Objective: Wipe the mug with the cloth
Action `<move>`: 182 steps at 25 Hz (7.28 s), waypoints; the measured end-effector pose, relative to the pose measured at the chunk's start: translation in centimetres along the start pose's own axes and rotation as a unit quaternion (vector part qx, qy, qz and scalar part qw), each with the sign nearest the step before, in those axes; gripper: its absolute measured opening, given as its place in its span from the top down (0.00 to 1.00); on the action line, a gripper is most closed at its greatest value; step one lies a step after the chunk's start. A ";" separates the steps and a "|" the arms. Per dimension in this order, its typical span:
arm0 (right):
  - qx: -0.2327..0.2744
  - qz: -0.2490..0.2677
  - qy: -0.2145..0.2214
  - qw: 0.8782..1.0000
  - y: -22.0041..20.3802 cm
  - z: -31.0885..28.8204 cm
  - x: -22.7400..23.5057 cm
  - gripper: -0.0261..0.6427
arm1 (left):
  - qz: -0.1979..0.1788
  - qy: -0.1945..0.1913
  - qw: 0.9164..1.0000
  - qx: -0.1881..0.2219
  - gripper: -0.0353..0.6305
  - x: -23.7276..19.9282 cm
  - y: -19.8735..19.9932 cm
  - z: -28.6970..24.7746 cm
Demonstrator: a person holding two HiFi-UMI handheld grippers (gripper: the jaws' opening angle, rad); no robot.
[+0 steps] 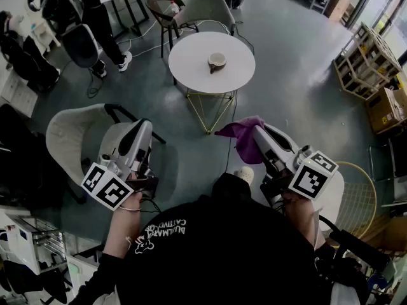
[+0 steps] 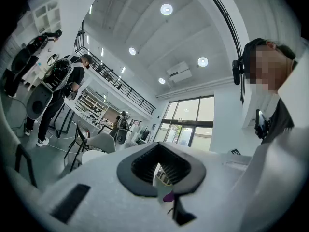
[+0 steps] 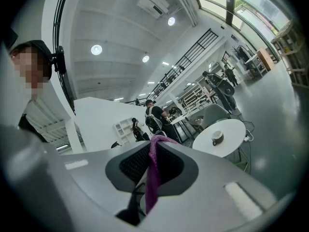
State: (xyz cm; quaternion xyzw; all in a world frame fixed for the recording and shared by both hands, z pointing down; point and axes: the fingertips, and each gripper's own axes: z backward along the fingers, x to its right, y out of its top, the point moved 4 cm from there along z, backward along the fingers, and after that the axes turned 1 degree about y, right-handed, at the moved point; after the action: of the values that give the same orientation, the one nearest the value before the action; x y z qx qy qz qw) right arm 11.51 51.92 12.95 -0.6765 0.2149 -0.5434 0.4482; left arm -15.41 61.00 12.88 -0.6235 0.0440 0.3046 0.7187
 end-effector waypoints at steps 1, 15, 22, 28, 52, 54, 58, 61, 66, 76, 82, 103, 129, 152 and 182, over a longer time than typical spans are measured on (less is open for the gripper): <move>0.000 0.000 0.000 1.000 0.0 0.0 0.0 0.90 | 0.001 -0.001 1.000 0.000 0.95 0.0 0.0 0.0; 0.010 -0.022 -0.010 1.000 -0.1 0.0 0.6 0.90 | -0.005 0.000 1.000 0.008 0.95 -0.2 -0.6 0.2; 0.014 -0.033 -0.011 0.999 1.4 -0.9 3.4 0.90 | 0.001 -0.001 1.000 0.011 0.95 -1.1 -1.1 -2.0; 0.010 -0.057 0.007 0.998 5.1 -6.2 10.2 0.90 | -0.011 0.018 1.000 0.004 0.95 -4.3 -1.4 -8.2; -0.026 -0.050 0.067 0.996 19.8 -21.2 35.6 0.90 | 0.008 0.102 0.995 0.020 0.95 -15.7 -3.4 -32.3; -0.017 -0.053 0.074 0.996 19.5 -21.7 36.7 0.90 | 0.003 0.100 0.995 0.006 0.95 -16.7 -3.8 -33.5; 0.012 -0.068 0.062 0.996 19.4 -23.6 39.1 0.90 | -0.026 0.066 0.996 -0.053 0.95 -19.8 -4.8 -37.0; 0.029 -0.078 0.026 0.996 18.7 -24.8 40.9 0.90 | -0.054 0.036 0.990 -0.123 0.88 -22.7 -6.5 -39.4; 0.054 -0.120 -0.044 0.990 17.1 -24.9 44.5 0.90 | -0.073 -0.029 0.967 -0.242 0.84 -25.8 -11.5 -44.0; 0.067 -0.184 -0.161 0.967 14.9 -21.7 52.4 0.90 | -0.110 -0.067 0.866 -0.483 0.42 -28.6 -28.2 -49.5; 0.057 -0.217 -0.184 0.957 12.0 -19.8 54.1 0.90 | -0.118 -0.066 0.866 -0.481 0.48 -27.0 -31.7 -52.1; -0.057 -0.256 -0.101 0.960 5.2 -23.1 52.5 0.90 | -0.116 -0.103 0.860 -0.486 0.83 -25.5 -32.9 -54.3; -0.104 -0.259 -0.080 0.957 2.9 -27.2 52.6 0.90 | -0.137 -0.150 0.838 -0.507 0.84 -26.1 -32.4 -54.6; -0.096 -0.260 -0.119 0.953 3.0 -26.1 53.3 0.90 | -0.138 -0.169 0.832 -0.511 0.83 -26.9 -32.2 -54.2; -0.094 -0.236 -0.149 0.956 4.2 -24.6 54.7 0.89 | -0.141 -0.184 0.823 -0.519 0.83 -26.7 -32.0 -54.3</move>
State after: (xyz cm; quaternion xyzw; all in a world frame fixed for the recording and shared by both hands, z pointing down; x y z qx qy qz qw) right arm 6.91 -1.96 39.27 -0.8203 0.0305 -0.5040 0.2685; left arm -4.06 -0.56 40.69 -0.8361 -0.3420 0.2873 0.3185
